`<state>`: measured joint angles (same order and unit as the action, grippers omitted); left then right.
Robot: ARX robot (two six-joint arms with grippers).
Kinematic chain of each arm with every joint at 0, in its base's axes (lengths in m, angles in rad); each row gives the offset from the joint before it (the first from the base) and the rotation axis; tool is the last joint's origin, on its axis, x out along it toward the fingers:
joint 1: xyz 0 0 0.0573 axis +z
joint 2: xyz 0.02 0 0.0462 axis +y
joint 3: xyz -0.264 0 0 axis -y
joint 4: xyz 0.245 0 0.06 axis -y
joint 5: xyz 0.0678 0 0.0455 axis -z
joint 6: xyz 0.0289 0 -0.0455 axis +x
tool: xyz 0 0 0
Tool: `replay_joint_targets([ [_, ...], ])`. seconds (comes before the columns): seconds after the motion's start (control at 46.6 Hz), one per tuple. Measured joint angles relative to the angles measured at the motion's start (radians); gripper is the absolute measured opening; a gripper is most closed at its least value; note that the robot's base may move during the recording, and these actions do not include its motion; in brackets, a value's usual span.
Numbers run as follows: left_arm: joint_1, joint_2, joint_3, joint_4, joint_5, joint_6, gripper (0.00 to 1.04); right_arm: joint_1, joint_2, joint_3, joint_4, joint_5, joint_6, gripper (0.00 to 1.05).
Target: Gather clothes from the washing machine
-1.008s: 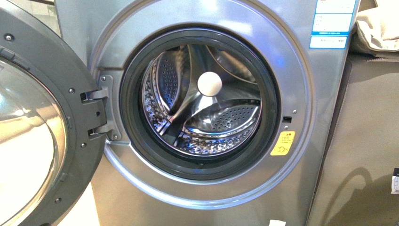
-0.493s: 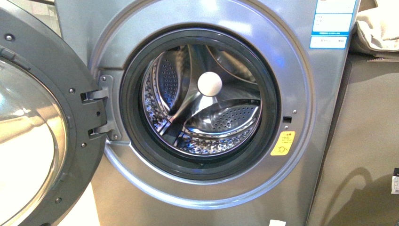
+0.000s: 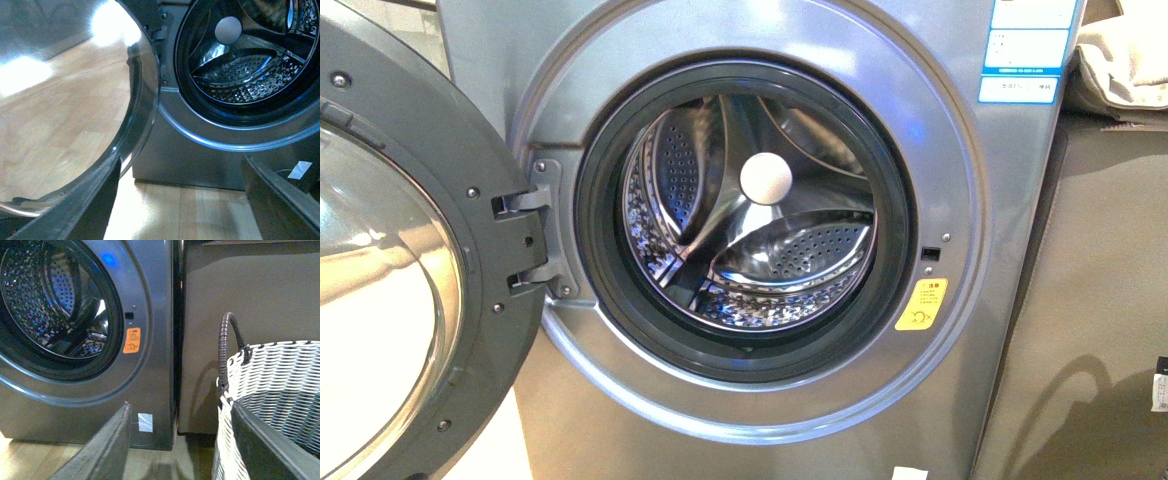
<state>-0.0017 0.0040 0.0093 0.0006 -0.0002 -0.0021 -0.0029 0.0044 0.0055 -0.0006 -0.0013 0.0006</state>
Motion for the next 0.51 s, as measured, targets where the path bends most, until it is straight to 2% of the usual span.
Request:
replay_joint_targets([
  [0.15, 0.000, 0.000, 0.000, 0.000, 0.000, 0.000, 1.00, 0.000, 0.000, 0.000, 0.000, 0.000, 0.000, 0.87],
  [0.236, 0.000, 0.000, 0.000, 0.000, 0.000, 0.000, 0.98, 0.000, 0.000, 0.000, 0.000, 0.000, 0.000, 0.99],
  [0.515, 0.000, 0.000, 0.000, 0.000, 0.000, 0.000, 0.98, 0.000, 0.000, 0.000, 0.000, 0.000, 0.000, 0.97],
])
